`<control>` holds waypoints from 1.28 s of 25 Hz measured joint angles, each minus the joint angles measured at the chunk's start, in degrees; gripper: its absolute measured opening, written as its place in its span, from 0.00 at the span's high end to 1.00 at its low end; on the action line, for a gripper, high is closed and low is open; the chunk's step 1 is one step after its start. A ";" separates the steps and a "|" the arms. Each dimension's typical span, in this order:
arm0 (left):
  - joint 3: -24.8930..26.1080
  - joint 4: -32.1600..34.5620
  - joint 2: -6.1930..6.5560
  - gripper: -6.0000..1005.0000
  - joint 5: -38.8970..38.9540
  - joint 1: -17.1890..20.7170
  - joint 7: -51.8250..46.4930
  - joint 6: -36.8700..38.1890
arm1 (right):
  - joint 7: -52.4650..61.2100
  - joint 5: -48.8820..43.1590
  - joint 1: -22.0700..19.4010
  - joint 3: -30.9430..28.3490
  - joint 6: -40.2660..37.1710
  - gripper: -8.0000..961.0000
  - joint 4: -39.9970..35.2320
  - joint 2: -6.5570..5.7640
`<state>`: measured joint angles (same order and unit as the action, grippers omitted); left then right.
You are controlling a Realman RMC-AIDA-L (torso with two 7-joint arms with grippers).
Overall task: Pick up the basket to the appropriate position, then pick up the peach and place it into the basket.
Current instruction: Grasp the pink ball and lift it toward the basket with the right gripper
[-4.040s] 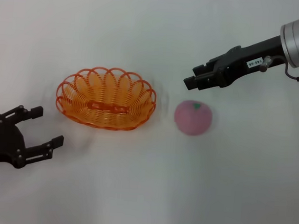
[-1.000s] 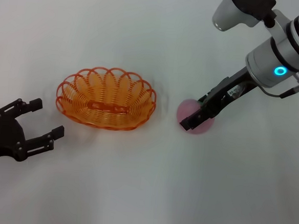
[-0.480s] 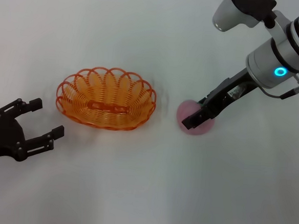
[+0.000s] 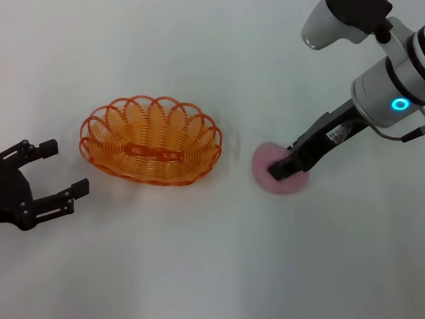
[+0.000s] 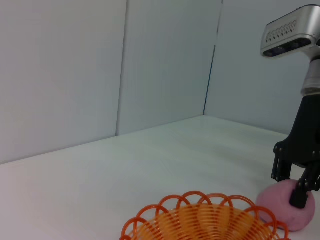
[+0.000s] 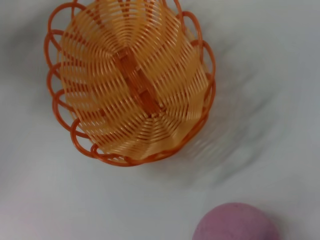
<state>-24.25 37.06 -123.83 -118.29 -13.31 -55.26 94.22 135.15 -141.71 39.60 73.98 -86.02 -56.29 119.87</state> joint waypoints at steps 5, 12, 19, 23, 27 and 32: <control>0.00 -0.03 0.00 0.14 0.00 0.04 -0.06 0.00 | -0.25 0.16 -0.21 -0.22 -0.12 0.60 -0.14 0.01; 0.00 -0.14 0.00 0.14 0.00 0.11 -0.09 0.09 | -0.74 0.80 -1.30 -0.51 -0.59 0.60 -1.74 -0.06; 0.00 -0.14 0.00 0.14 0.00 0.13 -0.11 0.22 | -2.98 3.62 -3.35 -3.98 -3.02 0.60 -5.09 -0.22; 0.21 -0.20 -0.07 0.14 0.00 0.15 -0.12 0.26 | -3.94 4.61 -4.63 -6.34 -4.00 0.60 -6.82 -0.13; 0.69 -0.23 -0.09 0.14 0.00 0.17 -0.11 0.26 | -5.22 6.70 -5.64 -8.73 -4.99 0.60 -7.62 -0.25; 0.77 -0.25 -0.10 0.14 0.00 -0.03 -0.12 0.38 | -7.01 9.25 -6.76 -11.80 -6.52 0.60 -9.27 -0.28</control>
<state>-23.48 36.81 -123.93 -118.30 -13.34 -55.37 94.60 128.14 -132.46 32.83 62.19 -92.54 -65.56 119.59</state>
